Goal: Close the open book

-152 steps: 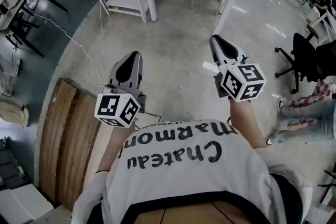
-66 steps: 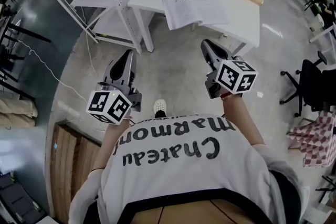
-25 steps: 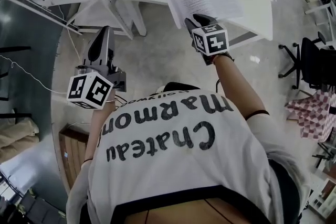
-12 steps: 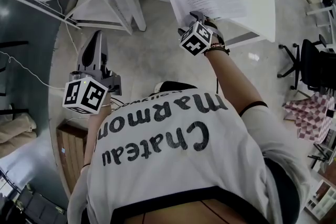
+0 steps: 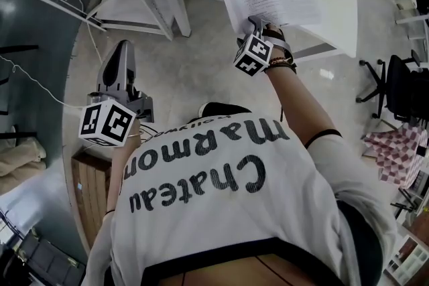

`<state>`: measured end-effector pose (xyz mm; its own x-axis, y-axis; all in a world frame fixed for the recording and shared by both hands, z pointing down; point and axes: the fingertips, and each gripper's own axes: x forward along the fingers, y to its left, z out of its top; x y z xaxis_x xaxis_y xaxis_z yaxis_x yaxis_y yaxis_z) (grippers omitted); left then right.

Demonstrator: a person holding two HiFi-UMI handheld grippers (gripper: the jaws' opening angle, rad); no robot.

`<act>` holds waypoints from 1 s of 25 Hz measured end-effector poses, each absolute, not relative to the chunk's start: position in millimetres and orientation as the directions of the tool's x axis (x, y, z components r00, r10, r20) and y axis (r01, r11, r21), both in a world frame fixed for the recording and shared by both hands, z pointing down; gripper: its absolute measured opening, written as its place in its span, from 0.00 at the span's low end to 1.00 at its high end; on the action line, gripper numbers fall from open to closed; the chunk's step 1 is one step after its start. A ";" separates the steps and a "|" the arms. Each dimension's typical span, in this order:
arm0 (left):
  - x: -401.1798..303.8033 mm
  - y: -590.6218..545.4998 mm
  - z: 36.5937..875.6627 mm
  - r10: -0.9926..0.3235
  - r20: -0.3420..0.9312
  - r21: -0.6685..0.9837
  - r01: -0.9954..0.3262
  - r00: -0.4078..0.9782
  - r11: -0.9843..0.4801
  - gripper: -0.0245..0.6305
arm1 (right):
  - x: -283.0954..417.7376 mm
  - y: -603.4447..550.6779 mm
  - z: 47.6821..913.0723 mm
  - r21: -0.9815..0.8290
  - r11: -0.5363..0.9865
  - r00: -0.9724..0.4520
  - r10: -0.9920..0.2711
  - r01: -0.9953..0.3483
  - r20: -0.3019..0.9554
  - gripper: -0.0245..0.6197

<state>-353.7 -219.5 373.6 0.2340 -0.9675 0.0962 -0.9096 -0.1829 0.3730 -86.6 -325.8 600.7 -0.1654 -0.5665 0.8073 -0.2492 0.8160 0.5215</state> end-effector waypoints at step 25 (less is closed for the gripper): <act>-357.0 -213.7 375.2 -0.968 0.091 0.392 -0.902 0.234 -0.181 0.07 | -79.9 -335.6 569.7 0.461 0.725 -0.199 -0.622 -0.512 0.758 0.12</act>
